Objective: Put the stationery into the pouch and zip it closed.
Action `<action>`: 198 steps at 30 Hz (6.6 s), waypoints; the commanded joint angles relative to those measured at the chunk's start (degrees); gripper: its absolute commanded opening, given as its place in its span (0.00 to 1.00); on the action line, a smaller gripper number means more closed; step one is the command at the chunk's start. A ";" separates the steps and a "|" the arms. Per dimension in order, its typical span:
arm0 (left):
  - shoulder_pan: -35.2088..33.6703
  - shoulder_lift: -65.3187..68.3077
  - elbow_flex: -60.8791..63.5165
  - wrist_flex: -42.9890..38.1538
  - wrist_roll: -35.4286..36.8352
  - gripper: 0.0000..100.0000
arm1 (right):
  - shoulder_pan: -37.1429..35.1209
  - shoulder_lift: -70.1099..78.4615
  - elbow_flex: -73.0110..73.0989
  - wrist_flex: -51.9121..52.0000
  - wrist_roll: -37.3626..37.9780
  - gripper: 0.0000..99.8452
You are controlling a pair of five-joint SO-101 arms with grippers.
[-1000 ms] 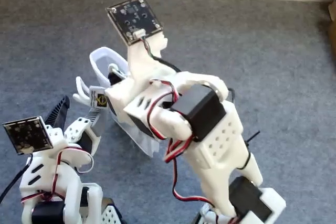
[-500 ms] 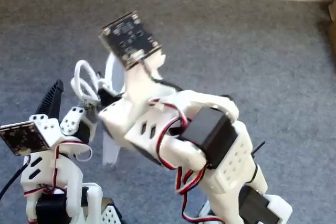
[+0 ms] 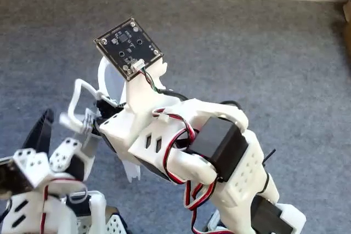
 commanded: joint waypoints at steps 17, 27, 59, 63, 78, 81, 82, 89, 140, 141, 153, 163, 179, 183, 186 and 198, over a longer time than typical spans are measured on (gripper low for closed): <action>9.54 -0.57 -12.79 14.51 -0.79 0.38 | -1.01 4.35 -0.84 -10.24 -10.02 0.01; -1.01 -0.66 -11.82 14.42 -0.79 0.38 | 10.42 4.09 -0.92 -17.71 -13.89 0.01; 7.69 -0.57 3.38 0.26 -0.18 0.38 | 15.34 11.30 -0.84 -22.90 -29.19 0.01; 7.69 -0.57 3.38 0.09 2.64 0.38 | 10.33 11.38 -0.84 -19.65 -24.62 0.01; 7.43 -0.66 3.65 2.37 7.47 0.38 | 4.88 11.30 -0.84 -13.85 -23.21 0.01; 6.37 -0.66 3.65 4.22 7.30 0.38 | 4.88 11.12 -1.01 -10.68 -23.21 0.01; 5.05 -0.66 3.65 4.40 7.30 0.38 | 4.88 11.12 -1.01 -10.07 -23.21 0.01; 4.88 -0.66 0.04 6.77 7.38 0.38 | 4.44 11.12 -0.92 -8.66 -23.21 0.01; 3.38 -0.66 2.77 10.37 7.38 0.37 | 2.77 8.92 -2.68 -8.13 -31.38 0.01; 3.38 -0.66 3.03 10.37 7.38 0.35 | 2.95 8.92 -2.77 -8.13 -31.38 0.01; 3.38 -0.66 2.86 10.46 4.57 0.06 | 6.90 9.01 -2.77 -8.66 -31.38 0.01; 3.38 -0.66 3.12 9.58 4.48 0.01 | 12.97 9.27 -2.86 -9.36 -30.86 0.01; 3.38 -0.66 4.26 9.23 4.48 0.01 | 22.20 9.19 -0.48 -11.74 -4.13 0.01; 3.38 -0.66 4.26 9.23 4.48 0.01 | 22.11 9.01 0.48 -11.74 -2.11 0.01; 3.38 -0.66 4.26 9.23 4.31 0.01 | 22.11 8.92 0.40 -10.77 -2.11 0.01; 22.73 -0.66 4.35 8.70 -9.14 0.01 | 19.82 1.63 -4.44 -2.42 -1.76 0.01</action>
